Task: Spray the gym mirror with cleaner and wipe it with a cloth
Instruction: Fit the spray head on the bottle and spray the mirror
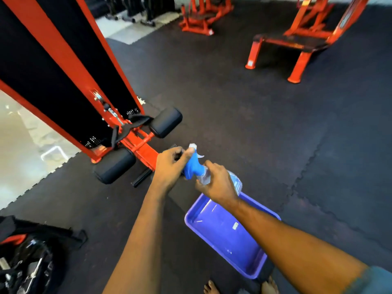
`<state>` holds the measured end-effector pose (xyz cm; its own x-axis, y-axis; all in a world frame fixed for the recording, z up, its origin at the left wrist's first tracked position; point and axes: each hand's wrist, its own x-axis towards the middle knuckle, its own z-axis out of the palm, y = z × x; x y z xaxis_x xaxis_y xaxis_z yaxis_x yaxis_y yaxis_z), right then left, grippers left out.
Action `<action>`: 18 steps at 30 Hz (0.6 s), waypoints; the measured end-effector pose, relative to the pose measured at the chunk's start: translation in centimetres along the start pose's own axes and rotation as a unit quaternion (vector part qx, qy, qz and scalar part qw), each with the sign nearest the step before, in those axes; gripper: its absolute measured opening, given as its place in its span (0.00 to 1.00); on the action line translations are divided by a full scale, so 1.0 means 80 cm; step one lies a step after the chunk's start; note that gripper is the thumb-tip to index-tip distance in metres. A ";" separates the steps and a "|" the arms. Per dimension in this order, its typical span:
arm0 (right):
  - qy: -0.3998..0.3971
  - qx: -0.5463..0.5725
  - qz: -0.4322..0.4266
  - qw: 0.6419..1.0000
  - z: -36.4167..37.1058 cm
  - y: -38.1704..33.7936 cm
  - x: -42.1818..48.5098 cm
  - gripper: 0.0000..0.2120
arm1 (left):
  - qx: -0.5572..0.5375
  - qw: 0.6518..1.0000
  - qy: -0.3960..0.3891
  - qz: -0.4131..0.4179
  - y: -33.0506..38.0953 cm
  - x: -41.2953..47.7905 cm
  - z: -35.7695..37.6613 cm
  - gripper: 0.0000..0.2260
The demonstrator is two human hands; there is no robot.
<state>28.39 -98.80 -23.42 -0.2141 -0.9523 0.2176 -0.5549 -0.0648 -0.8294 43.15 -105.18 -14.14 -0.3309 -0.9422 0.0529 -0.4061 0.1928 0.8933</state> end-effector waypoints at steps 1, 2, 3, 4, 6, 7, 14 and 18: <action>-0.006 -0.018 0.000 1.000 -0.004 -0.006 -0.001 0.13 | -0.018 1.000 0.009 -0.001 0.005 0.000 -0.006 0.29; -0.016 -0.036 0.006 0.999 -0.009 -0.013 -0.003 0.13 | -0.035 0.999 0.011 -0.004 0.010 0.001 -0.013 0.26; -0.025 -0.048 0.014 0.998 -0.013 -0.017 -0.005 0.13 | -0.049 0.999 0.005 -0.010 0.016 0.002 -0.018 0.21; -0.028 -0.059 0.018 0.998 -0.017 -0.022 -0.007 0.13 | -0.059 0.998 -0.010 -0.014 0.020 0.004 -0.023 0.17; -0.026 -0.077 0.014 0.997 -0.024 -0.029 -0.011 0.14 | -0.064 0.996 -0.062 -0.026 0.024 0.010 -0.028 0.12; -0.023 -0.085 0.010 0.996 -0.027 -0.032 -0.013 0.14 | -0.060 0.994 -0.087 -0.036 0.027 0.012 -0.030 0.11; -0.027 -0.123 0.002 0.992 -0.039 -0.045 -0.028 0.16 | -0.085 0.973 -0.182 -0.109 0.037 0.005 -0.038 0.11; -0.041 -0.137 0.003 0.990 -0.041 -0.049 -0.038 0.16 | -0.110 0.969 -0.182 -0.122 0.038 0.000 -0.039 0.07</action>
<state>28.62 -94.66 -19.16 -0.1574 -0.9743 0.1611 -0.7541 0.0132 -0.6566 44.57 -105.43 -10.04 -0.5434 -0.7852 -0.2970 -0.3313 -0.1245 0.9353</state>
